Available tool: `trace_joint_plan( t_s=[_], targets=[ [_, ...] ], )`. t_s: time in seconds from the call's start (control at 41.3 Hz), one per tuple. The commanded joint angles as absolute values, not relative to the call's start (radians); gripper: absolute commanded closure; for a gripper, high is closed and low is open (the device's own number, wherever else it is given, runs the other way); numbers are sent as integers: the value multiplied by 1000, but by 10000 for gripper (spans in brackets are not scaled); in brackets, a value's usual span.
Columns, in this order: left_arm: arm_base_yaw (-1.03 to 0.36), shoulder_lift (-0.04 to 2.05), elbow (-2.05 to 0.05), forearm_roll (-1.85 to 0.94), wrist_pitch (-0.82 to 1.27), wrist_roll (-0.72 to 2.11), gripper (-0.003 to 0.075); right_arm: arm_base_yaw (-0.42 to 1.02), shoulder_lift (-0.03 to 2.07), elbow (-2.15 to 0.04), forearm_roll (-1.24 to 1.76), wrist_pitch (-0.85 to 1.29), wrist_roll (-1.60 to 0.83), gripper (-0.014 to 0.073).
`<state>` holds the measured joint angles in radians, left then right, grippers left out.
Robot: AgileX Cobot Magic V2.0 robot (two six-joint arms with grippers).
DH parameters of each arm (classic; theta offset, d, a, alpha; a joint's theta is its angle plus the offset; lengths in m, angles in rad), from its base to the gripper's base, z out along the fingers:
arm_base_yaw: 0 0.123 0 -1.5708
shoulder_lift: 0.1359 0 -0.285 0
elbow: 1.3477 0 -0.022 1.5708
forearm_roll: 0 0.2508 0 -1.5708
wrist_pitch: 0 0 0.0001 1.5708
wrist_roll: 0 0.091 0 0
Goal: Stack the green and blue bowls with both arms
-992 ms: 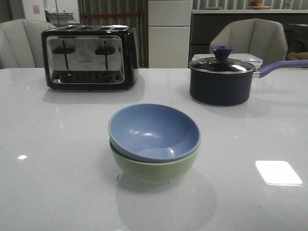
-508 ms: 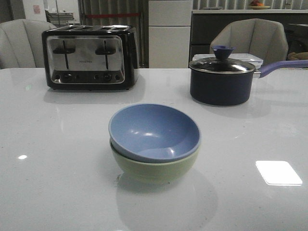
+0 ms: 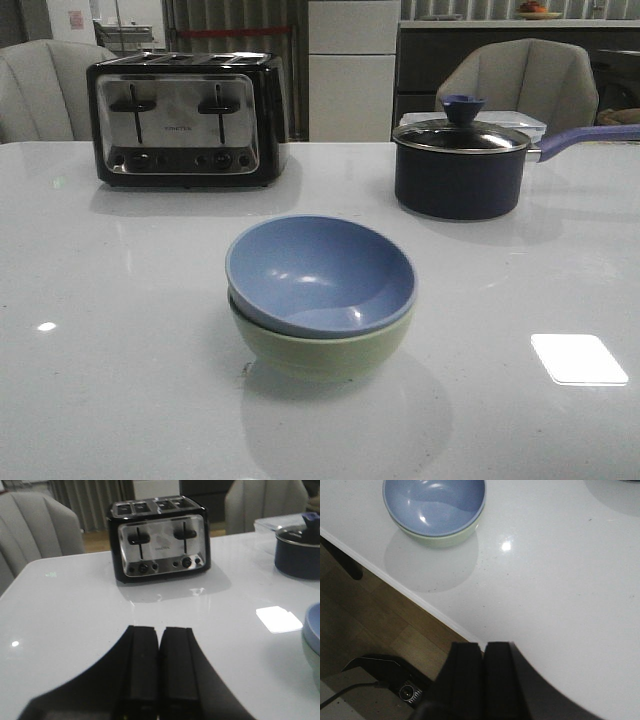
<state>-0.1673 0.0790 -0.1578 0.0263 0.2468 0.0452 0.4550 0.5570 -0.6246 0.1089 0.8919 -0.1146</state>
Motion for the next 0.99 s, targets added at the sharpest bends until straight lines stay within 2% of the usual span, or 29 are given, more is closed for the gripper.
trace_joint_plan(
  t_s=[0.0, 0.242, 0.968],
  targets=[
    [-122, 27, -106, -15, 71, 41, 627, 450, 557, -650, 118, 831, -113, 541],
    [-110, -25, 9, -21, -67, 41, 627, 450, 557, -650, 118, 831, -113, 541],
    [-125, -25, 7, -21, -78, 41, 627, 450, 557, -650, 118, 831, -113, 541]
  ],
)
